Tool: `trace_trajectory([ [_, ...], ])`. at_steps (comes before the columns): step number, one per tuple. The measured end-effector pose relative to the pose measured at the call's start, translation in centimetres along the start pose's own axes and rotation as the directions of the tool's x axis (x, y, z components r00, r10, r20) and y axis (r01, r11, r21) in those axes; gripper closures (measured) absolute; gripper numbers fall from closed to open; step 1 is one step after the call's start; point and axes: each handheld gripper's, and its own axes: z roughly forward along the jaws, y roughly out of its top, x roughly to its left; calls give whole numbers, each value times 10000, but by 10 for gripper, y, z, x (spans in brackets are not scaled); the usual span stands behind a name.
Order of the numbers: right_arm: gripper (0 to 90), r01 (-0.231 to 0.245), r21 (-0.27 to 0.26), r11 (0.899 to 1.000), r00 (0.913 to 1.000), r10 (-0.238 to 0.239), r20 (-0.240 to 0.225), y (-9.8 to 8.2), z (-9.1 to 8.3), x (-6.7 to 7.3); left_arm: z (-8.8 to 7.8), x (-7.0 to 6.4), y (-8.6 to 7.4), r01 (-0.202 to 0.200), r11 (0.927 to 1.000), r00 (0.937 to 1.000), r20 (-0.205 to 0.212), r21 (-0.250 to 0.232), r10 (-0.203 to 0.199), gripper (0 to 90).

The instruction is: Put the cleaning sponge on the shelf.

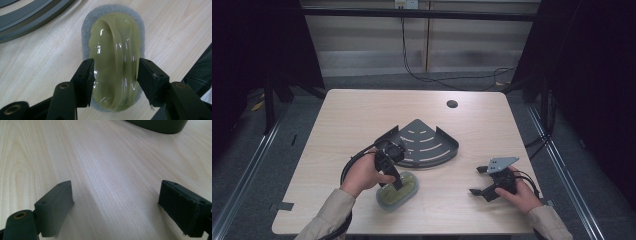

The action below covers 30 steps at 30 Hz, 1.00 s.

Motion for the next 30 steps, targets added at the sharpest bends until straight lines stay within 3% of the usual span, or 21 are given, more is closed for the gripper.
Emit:
trace_trajectory([
  [12,117,4,-2,10000,10000,-4,1,0,0,0,4,-3,-3,3,9997,10000,-55,-254,-4,620],
  [20,117,4,-3,10000,10000,-4,3,0,0,0,10,-3,-3,12,9996,9999,160,-284,-7,709],
  [24,117,2,0,10000,10000,-2,0,0,0,0,6,-2,-4,-20,9995,9999,-150,-325,15,717],
  [30,117,1,-2,10000,10000,-1,5,0,0,0,-8,2,-8,138,9973,9998,-161,-725,-150,718],
])
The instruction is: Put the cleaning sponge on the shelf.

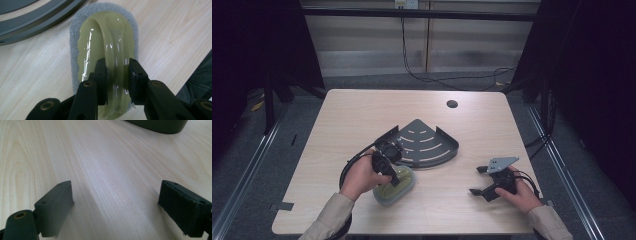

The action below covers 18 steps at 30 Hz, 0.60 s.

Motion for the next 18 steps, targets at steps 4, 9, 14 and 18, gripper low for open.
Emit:
trace_trajectory([
  [4,117,-3,0,10000,10000,3,-7,0,0,0,-9,1,-2,142,9997,9999,29,-185,-141,718],
  [9,117,1,-1,10000,10000,-1,0,0,0,0,-18,2,-2,27,9996,10000,-52,-299,-29,718],
  [14,117,-4,0,10000,10000,4,-7,0,0,0,-27,3,0,8,9991,10000,-62,-430,-11,718],
  [18,117,-4,1,10000,10000,4,-6,0,0,0,-33,5,0,141,9978,9999,-27,-640,-143,718],
])
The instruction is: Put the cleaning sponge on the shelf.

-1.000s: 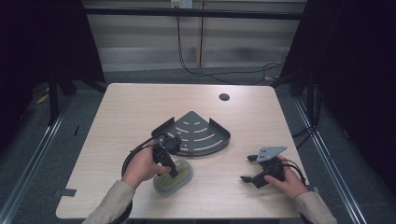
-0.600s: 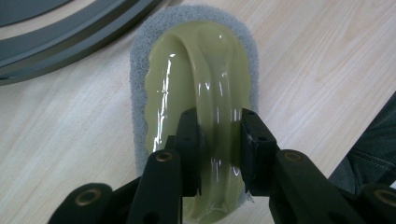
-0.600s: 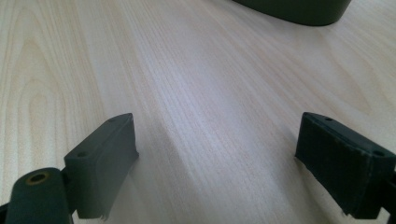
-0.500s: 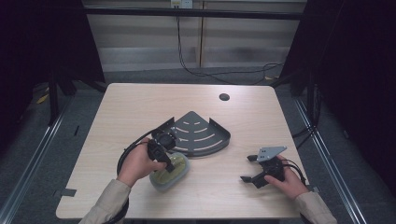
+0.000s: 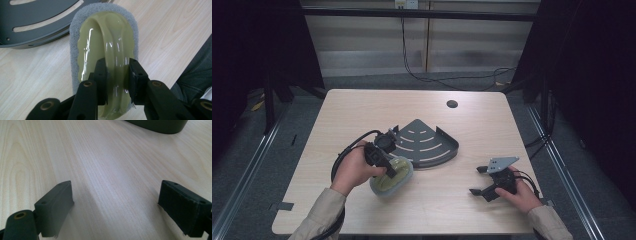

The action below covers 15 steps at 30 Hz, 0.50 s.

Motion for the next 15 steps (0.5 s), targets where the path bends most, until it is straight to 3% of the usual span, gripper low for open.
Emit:
trace_trajectory([
  [15,117,-12,-5,10000,10000,12,5,0,0,0,-20,8,5,139,9999,9999,-30,-55,-139,718],
])
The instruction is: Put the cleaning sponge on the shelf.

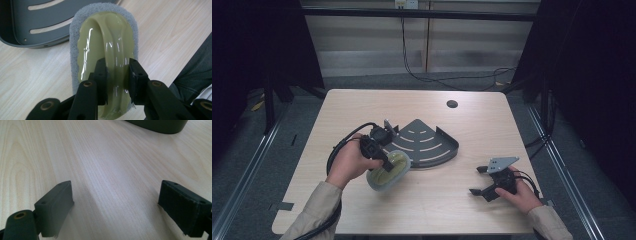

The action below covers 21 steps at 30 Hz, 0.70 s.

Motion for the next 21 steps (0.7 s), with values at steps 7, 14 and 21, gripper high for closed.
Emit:
trace_trajectory([
  [7,117,20,-16,10000,10000,-20,2,0,0,0,-8,3,4,111,9997,9999,-130,-205,-114,718],
  [14,117,24,-16,10000,10000,-24,4,0,0,0,-11,7,10,320,9991,9994,-138,-266,-323,718],
  [21,117,33,-22,10000,10000,-33,22,0,0,0,-13,10,17,486,9982,9986,-188,-361,-493,718],
])
